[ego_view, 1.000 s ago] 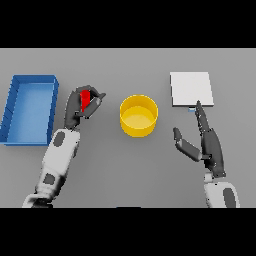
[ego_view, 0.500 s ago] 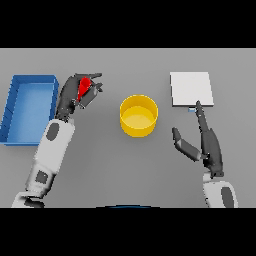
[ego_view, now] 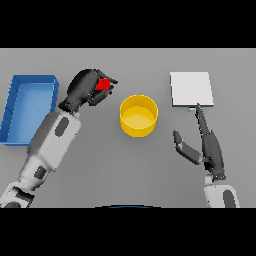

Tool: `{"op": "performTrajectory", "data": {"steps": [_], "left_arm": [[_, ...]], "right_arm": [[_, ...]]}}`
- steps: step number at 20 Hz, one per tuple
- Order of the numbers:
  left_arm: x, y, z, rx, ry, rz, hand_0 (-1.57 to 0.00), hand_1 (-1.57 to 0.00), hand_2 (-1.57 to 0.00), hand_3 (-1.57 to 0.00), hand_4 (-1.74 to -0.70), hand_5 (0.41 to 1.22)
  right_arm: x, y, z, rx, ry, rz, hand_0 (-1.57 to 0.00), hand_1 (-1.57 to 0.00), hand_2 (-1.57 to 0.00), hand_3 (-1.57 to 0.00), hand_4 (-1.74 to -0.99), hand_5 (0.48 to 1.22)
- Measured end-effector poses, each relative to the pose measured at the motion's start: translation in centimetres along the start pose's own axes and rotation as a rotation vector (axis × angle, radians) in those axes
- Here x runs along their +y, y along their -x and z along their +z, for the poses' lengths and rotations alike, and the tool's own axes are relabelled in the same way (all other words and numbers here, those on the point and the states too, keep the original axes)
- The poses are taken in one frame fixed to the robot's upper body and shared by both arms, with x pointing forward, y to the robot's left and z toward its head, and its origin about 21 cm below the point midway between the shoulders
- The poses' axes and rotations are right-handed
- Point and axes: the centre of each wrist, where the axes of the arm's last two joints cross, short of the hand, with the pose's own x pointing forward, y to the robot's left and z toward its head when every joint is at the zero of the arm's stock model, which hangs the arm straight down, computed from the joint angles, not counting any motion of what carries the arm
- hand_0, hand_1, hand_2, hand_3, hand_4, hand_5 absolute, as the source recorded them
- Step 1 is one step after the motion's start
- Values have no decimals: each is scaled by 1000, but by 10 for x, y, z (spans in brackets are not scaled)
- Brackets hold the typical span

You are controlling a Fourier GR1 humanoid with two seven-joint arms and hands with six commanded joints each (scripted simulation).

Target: Pick up the red beaker and tilt it to pour out 1 green nut into yellow bowl. Pick up the yellow bowl and place it on the metallic measuring scale.

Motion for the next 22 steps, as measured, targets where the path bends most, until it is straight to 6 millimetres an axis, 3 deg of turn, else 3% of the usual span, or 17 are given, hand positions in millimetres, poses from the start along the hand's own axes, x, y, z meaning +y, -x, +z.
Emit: {"op": "performTrajectory", "data": {"steps": [6, 10, 15, 22], "left_arm": [[3, -36, -29, -93, 239, -454, -1569, -1570, -1569, -1569, -1740, 1199], [3, -59, -46, -139, 390, -707, -1570, -1570, -1570, -1570, -1582, 1212], [-3, -77, -60, -188, 512, -956, -1571, -1571, -1571, -1571, -1685, 1218], [-9, -89, -71, -206, 561, -1277, -1571, -1571, -1571, -1571, -1729, 1220]], "right_arm": [[1, -3, 0, -18, -10, 0, 1, 1, 1, 1, -1068, 689], [2, -1, -3, -15, -6, -16, 1, 1, 1, 1, -1063, 681], [4, -2, -3, 4, -17, -27, 1, 1, 1, 1, -1067, 684], [8, -3, -3, -16, -38, -24, 1, 1, 1, 1, -1058, 696]]}}
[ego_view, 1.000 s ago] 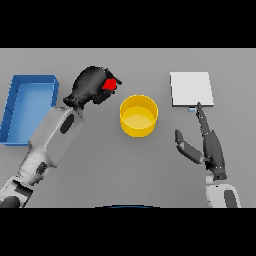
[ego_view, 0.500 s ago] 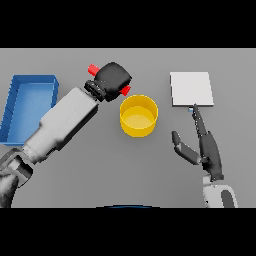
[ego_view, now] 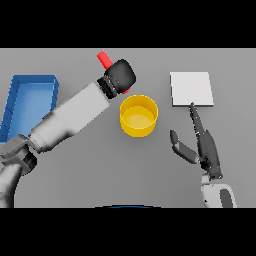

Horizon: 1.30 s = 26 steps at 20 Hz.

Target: Pick up the red beaker and tilt it to pour out 1 green nut into yellow bowl. Pick up the yellow bowl and place it on the metallic measuring scale.

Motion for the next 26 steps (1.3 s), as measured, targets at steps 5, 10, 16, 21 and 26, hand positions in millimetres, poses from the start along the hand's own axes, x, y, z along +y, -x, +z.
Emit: {"op": "performTrajectory", "data": {"steps": [5, 10, 16, 21, 26], "left_arm": [[8, -15, -6, 13, -39, -111, -1571, -1571, -1571, -1571, -1736, 1221], [15, -31, -9, -20, -25, -285, -1571, -1571, -1571, -1571, -1734, 1221], [35, -40, -15, -53, 21, -517, -1571, -1571, -1571, -1571, -1732, 1221], [54, -27, -15, -47, 13, -574, -1571, -1571, -1571, -1571, -1726, 1221], [89, 33, -4, 56, -26, -468, -1571, -1571, -1571, -1263, -1731, 1221]], "right_arm": [[4, 3, 1, -8, 9, -36, 1, 1, 1, 1, -1053, 697], [2, 2, -1, 2, 27, 11, 1, 1, 1, 1, -1082, 677], [2, 2, -3, -1, 30, 16, 1, 1, 1, 1, -1051, 677], [6, -1, 1, -22, 27, 21, 1, 1, 1, 1, -1035, 684], [5, 1, -3, -20, 29, 39, 1, 1, 1, 1, -1024, 681]]}}
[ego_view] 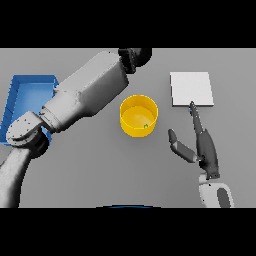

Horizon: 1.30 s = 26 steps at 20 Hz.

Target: Pick up the red beaker and tilt it to pour out 1 green nut into yellow bowl. Pick up the yellow bowl and place it on the metallic measuring scale.

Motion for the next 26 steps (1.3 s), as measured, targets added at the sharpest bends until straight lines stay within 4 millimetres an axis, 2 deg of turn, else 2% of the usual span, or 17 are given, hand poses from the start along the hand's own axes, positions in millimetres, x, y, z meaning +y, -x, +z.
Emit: {"op": "performTrajectory", "data": {"steps": [1, 4, 6, 8, 10, 13, 14, 17, 18, 21, 23, 26], "left_arm": [[1, 17, 2, 52, 0, 57, -1571, -1571, -1571, -1023, -1733, 1221], [-18, 60, 14, 118, -12, 221, -1571, -1571, -1571, -1290, -1729, 1221], [-29, 88, 24, 217, 18, 398, -1571, -1571, -1571, -1391, -1733, 1221], [-49, 111, 36, 316, 27, 597, -1571, -1571, -1571, -1431, -1736, 1221], [-78, 132, 52, 424, 14, 783, -1571, -1571, -1571, -1448, -1738, 1221], [-136, 144, 78, 599, 6, 1043, -1571, -1571, -1571, -1447, -1739, 1221], [-153, 144, 86, 647, -11, 1113, -1571, -1571, -1571, -1435, -1740, 1221], [-213, 125, 106, 839, 40, 1312, -1571, -1571, -1571, -1425, -1740, 1221], [-223, 125, 113, 883, 22, 1372, -1571, -1571, -1571, -1426, -1740, 1221], [-262, 97, 126, 1015, 4, 1569, -1571, -1571, -1571, -1459, -1741, 1221], [-281, 76, 133, 1098, 30, 1686, -1571, -1571, -1571, -1470, -1741, 1221], [-291, 49, 139, 1138, 2, 1804, -1571, -1571, -1571, -1479, -1741, 1221]], "right_arm": [[-2, 0, -1, 0, 3, 4, 1, 1, 1, 1, -1028, 680], [0, -1, -2, 17, -3, -26, 1, 1, 1, 1, -1001, 683], [1, -1, -1, 5, 0, -16, 1, 1, 1, 1, -996, 675], [2, -1, -2, -4, -4, -17, 1, 1, 1, 1, -999, 665], [1, 2, -2, 9, -2, -34, 1, 1, 1, 1, -1006, 669], [2, 0, -5, 2, 0, -59, 1, 1, 1, 1, -996, 664], [6, 0, -8, 13, -5, -70, 1, 1, 1, 1, -1012, 659], [3, 2, -7, 16, -10, -48, 1, 1, 1, 1, -1044, 654], [3, 1, -7, 11, -7, -43, 1, 1, 1, 1, -1050, 653], [6, 0, -6, 14, -15, -44, 1, 1, 1, 1, -1048, 652], [5, 0, -6, 5, -13, -17, 1, 1, 1, 1, -1048, 651], [3, 1, -7, 23, -9, 21, 1, 1, 1, 1, -1046, 649]]}}
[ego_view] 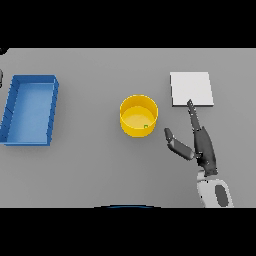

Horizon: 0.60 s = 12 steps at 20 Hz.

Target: Pick up the red beaker and tilt it to pour out 1 green nut into yellow bowl. Pick up the yellow bowl and place it on the metallic measuring scale.

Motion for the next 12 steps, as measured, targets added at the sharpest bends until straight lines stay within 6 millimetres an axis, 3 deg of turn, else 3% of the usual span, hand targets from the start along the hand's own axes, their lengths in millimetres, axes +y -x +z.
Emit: {"op": "performTrajectory", "data": {"steps": [5, 10, 12], "left_arm": [[-32, 36, 29, 86, -5, 110, -1571, -1571, -1571, -1441, -1741, 1221], [-49, 50, 53, 99, -9, 193, -1571, -1571, -1571, -1512, -1741, 1221], [-58, 57, 62, 126, -4, 211, -1571, -1571, -1571, -1533, -1741, 1173]], "right_arm": [[0, 3, 6, -5, -7, -1, 1, 1, 1, 1, -1018, 645], [-4, 5, 8, -7, -19, -25, 1, 1, 1, 1, -1004, 648], [-2, 4, 7, -9, -18, -34, 1, 1, 1, 1, -1006, 647]]}}
